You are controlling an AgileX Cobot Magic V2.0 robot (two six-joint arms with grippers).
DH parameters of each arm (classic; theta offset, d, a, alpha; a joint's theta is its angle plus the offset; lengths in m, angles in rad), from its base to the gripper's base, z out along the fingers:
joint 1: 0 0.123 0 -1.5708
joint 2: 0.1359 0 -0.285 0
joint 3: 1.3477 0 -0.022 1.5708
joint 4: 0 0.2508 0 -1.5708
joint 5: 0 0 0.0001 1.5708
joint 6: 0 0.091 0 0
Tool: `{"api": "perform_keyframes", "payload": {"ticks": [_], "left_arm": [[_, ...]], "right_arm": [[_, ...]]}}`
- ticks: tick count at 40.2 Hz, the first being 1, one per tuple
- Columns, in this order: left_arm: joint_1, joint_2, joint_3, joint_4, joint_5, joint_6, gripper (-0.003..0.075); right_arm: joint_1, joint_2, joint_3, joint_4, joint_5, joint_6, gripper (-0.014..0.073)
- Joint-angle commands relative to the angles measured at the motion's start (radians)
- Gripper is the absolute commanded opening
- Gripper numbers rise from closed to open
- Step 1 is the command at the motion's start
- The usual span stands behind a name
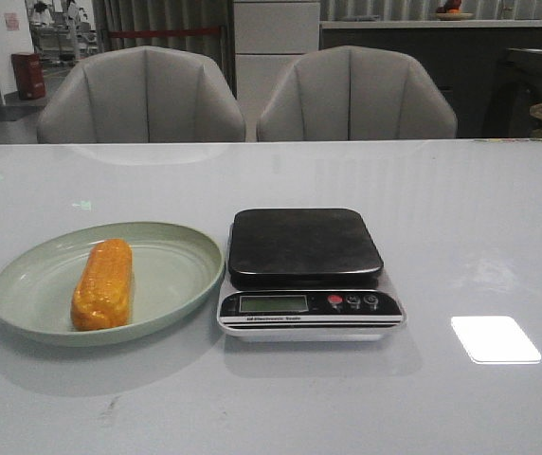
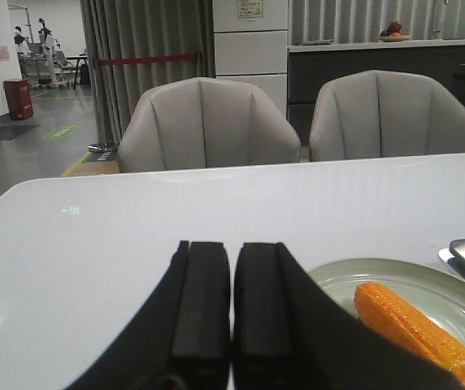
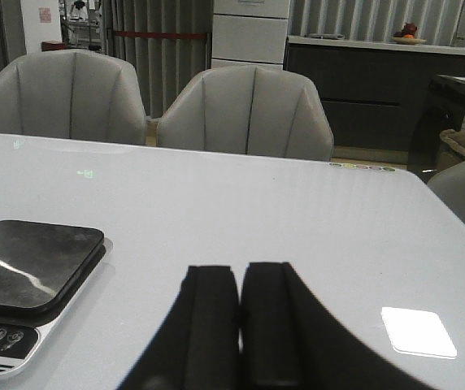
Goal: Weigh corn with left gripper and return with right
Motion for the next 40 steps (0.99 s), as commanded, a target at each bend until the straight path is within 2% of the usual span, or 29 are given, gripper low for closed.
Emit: {"api": "perform_keyframes", "payload": {"ticks": [1, 34, 40], "left_arm": [[0.0, -0.019, 0.0, -0.005, -0.078, -0.011, 0.013], [0.0, -0.019, 0.0, 0.021, -0.1, -0.004, 0.013], [0.0, -0.019, -0.002, 0.013, -0.208, -0.01, 0.013]], "right_arm": [[-0.003, -0.018, 0.004, -0.014, -0.079, -0.002, 0.0166], [-0.003, -0.018, 0.004, -0.014, -0.079, -0.002, 0.0166], [-0.003, -0.018, 0.004, -0.014, -0.079, -0.002, 0.0166]]}}
